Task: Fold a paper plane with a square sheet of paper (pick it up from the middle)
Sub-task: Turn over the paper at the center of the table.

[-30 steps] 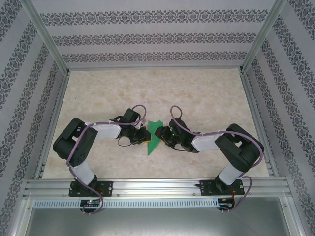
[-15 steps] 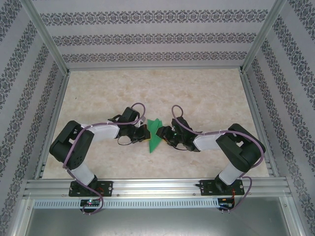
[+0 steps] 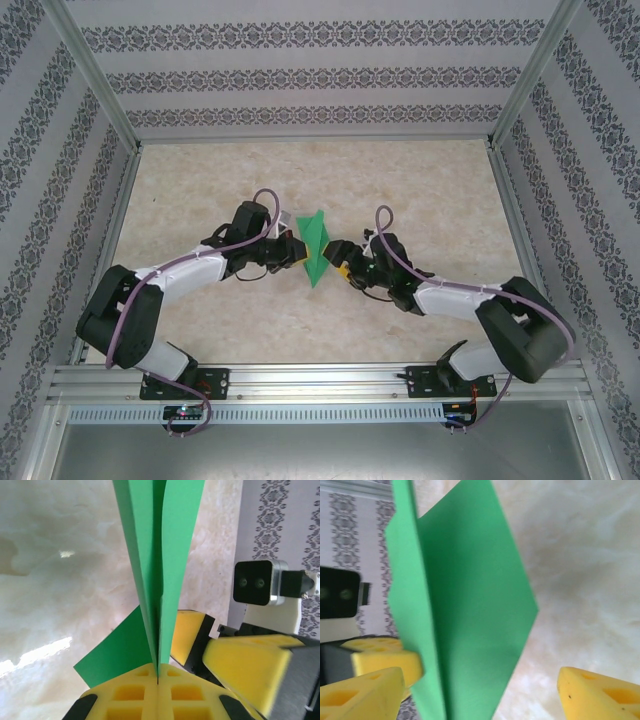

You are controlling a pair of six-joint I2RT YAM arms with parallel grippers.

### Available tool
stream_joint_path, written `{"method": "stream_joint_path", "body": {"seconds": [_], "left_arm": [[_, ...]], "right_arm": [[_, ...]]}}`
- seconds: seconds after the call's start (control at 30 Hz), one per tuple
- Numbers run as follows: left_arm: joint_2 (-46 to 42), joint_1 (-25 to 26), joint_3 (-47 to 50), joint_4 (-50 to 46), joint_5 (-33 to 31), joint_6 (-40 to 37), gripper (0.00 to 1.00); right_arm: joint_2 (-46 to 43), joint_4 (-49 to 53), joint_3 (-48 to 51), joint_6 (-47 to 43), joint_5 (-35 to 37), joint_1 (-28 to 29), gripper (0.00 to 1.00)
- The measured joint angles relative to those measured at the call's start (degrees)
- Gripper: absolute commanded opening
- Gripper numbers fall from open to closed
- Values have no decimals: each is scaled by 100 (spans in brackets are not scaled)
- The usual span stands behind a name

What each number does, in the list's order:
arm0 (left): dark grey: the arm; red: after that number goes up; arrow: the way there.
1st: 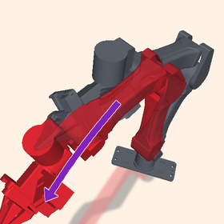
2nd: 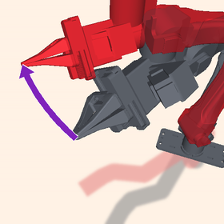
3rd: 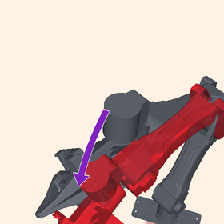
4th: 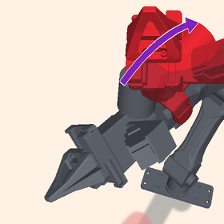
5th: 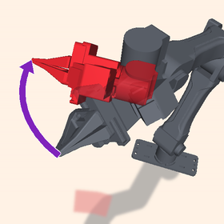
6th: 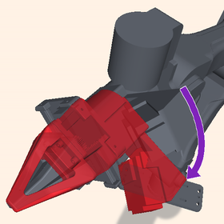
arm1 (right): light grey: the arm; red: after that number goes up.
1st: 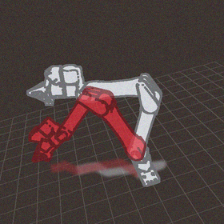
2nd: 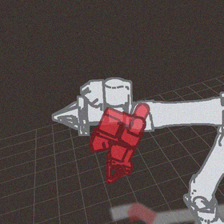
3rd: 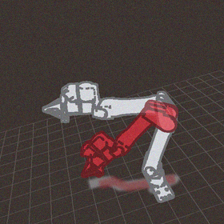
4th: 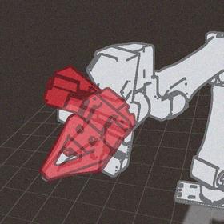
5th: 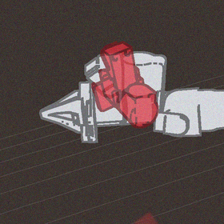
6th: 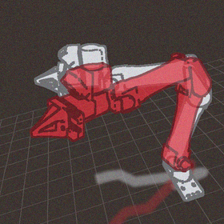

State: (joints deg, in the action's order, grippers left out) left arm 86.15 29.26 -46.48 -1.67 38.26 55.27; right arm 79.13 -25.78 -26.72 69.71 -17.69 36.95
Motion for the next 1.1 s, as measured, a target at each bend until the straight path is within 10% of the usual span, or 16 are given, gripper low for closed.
{"method": "stream_joint_path", "body": {"seconds": [0.43, 1.1], "left_arm": [[-20, 0, -39, 772, 234, 745, 6], [-111, 0, 122, 1655, 352, 1541, 8]], "right_arm": [[-356, -448, 0, 282, -7, 0, 86], [188, -1897, -13, 691, -284, -111, 34]]}}
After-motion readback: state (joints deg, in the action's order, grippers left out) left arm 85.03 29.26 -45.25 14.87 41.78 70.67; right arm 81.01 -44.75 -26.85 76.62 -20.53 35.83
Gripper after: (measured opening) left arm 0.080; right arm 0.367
